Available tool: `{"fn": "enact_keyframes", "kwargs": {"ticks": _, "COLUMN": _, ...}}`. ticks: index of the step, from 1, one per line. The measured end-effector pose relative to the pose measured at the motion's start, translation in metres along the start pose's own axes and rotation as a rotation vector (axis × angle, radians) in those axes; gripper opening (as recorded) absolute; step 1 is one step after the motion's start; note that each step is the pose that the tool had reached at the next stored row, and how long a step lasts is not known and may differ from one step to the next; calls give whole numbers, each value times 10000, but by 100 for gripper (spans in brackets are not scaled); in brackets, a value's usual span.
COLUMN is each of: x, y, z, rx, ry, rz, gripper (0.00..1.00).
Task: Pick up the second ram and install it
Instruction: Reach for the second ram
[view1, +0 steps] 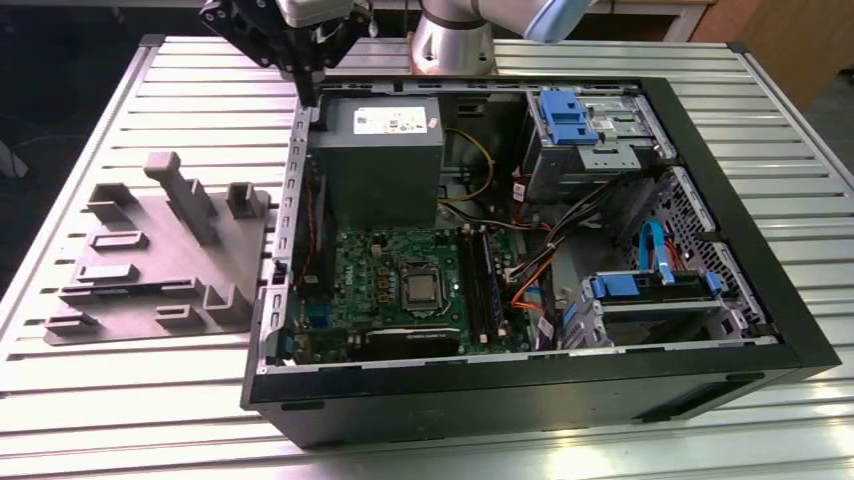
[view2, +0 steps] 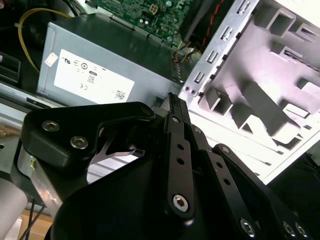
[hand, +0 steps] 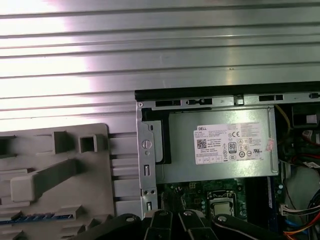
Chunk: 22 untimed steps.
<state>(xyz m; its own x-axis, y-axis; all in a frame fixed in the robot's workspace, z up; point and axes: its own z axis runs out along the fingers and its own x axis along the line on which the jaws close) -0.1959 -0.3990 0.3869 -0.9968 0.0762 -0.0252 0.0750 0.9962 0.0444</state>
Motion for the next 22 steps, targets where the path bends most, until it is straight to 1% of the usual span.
{"fn": "enact_keyframes", "kwargs": {"ticks": 16, "x": 361, "y": -28, "z": 12, "rx": 0, "ry": -2, "rz": 0, "gripper": 10}}
{"fn": "enact_keyframes", "kwargs": {"ticks": 22, "x": 548, "y": -43, "z": 19, "rx": 0, "ry": -2, "rz": 0, "gripper": 10}}
